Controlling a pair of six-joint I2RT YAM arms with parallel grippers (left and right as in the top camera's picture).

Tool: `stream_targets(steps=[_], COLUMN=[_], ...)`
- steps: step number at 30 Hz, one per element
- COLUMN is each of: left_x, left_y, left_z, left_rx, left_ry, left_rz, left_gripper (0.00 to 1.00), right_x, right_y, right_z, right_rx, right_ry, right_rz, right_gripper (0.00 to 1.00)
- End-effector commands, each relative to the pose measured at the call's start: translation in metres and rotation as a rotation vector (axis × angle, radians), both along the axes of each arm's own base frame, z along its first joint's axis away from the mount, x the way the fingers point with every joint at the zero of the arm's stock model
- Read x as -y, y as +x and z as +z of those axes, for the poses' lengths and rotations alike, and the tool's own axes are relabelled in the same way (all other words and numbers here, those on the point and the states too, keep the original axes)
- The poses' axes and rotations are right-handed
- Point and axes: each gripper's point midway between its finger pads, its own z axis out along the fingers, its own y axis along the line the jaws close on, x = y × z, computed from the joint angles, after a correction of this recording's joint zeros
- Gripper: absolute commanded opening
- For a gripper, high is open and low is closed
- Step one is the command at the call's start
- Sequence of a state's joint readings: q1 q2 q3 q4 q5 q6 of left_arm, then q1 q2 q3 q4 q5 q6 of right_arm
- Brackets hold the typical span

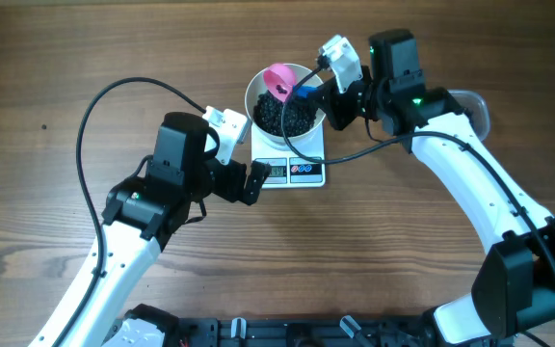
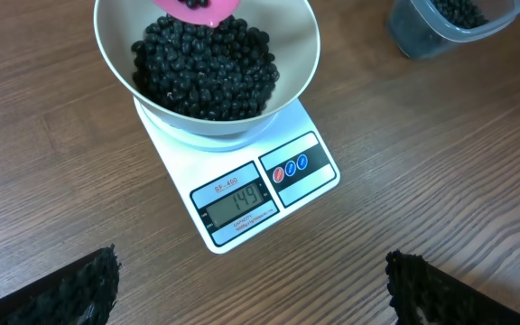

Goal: Scoop item into bowl and weigh 150g on scale
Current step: 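Keep trickling beans from the scoop until the scale nears 150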

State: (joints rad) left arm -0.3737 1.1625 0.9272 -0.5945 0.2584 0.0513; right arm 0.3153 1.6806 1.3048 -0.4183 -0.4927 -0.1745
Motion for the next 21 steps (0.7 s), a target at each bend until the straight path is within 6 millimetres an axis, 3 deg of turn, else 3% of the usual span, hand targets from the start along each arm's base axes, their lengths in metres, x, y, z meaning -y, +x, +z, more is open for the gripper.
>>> stream_targets(steps=[1, 21], left_x=[0.001, 0.001], left_y=[0.003, 0.003], left_z=[0.005, 0.005], left_rx=[0.023, 0.023], left_ry=[0.01, 0.01], left_rz=[-0.013, -0.013], left_gripper=[1.0, 1.0], right_x=[-0.001, 0.01], right_y=[0.0, 0.01], right_z=[0.017, 0.013], right_rx=[-0.006, 0.079], right_ry=[0.049, -0.054], right_rz=[-0.041, -0.045], right_gripper=[0.04, 0.04])
